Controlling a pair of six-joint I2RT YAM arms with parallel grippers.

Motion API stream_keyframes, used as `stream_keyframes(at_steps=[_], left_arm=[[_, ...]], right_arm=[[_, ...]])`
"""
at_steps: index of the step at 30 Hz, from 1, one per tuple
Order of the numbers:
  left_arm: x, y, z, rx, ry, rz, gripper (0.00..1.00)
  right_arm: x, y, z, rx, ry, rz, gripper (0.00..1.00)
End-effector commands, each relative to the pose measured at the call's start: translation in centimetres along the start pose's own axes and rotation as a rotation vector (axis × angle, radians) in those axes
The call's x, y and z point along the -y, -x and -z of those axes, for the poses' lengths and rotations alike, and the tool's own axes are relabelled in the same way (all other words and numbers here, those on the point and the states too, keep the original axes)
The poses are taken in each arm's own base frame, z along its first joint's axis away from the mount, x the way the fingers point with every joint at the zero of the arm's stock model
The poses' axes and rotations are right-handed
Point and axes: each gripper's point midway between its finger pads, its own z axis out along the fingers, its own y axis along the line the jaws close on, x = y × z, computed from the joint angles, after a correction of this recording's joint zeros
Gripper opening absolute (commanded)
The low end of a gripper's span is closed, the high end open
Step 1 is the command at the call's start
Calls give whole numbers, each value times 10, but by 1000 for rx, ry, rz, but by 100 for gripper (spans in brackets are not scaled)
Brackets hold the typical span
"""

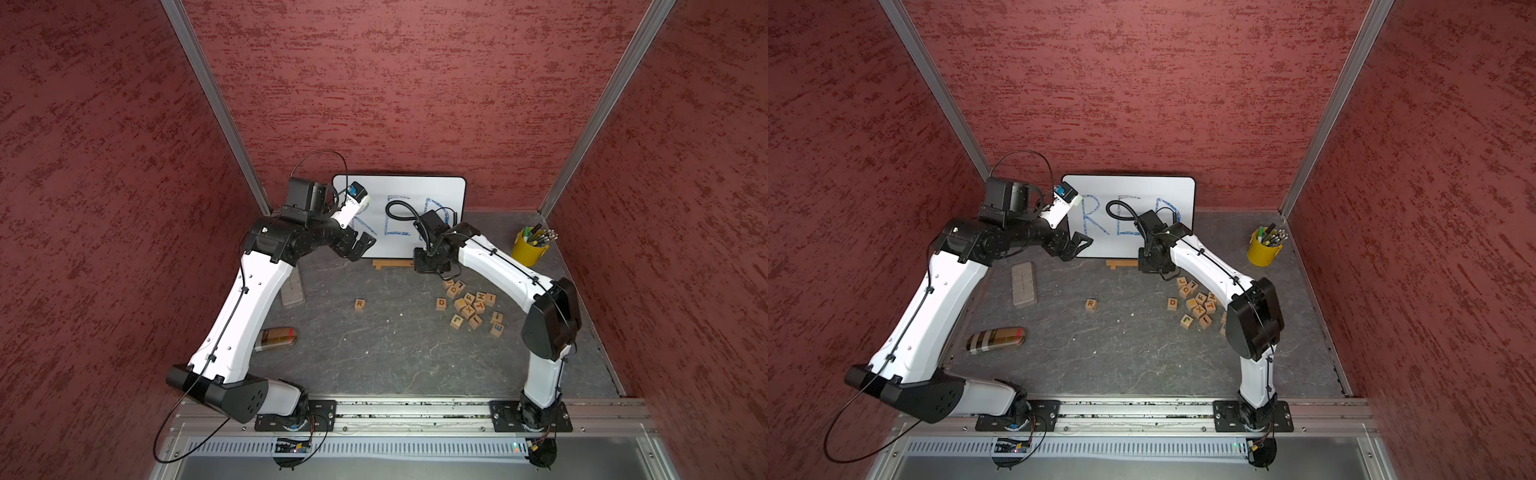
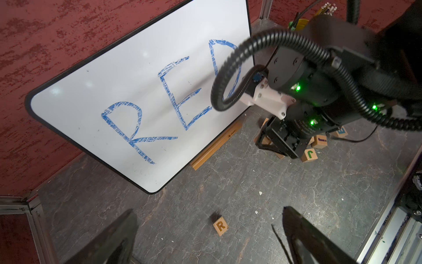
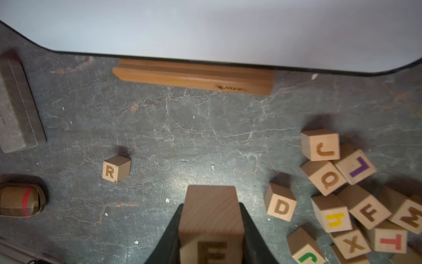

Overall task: Assemble the uppercase word "red" with letter blocks
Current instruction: Place the letter block at the center of the board.

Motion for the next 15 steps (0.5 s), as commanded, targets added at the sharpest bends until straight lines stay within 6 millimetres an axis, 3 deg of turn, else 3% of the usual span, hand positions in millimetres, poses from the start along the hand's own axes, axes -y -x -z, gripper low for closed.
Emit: stream_keyframes(at_steps=[1,9,15], left_arm=[[-9,16,21,90,18,23,99],[-42,13,41,124,133,97,99],[-64,2,54,130,210,148,100]], right_arm=[[-15,-6,-3,-33,-21,13,14],[-53,-36,-37,-122,-2,62,14],[-65,-57,-59,-189,-28,96,15]])
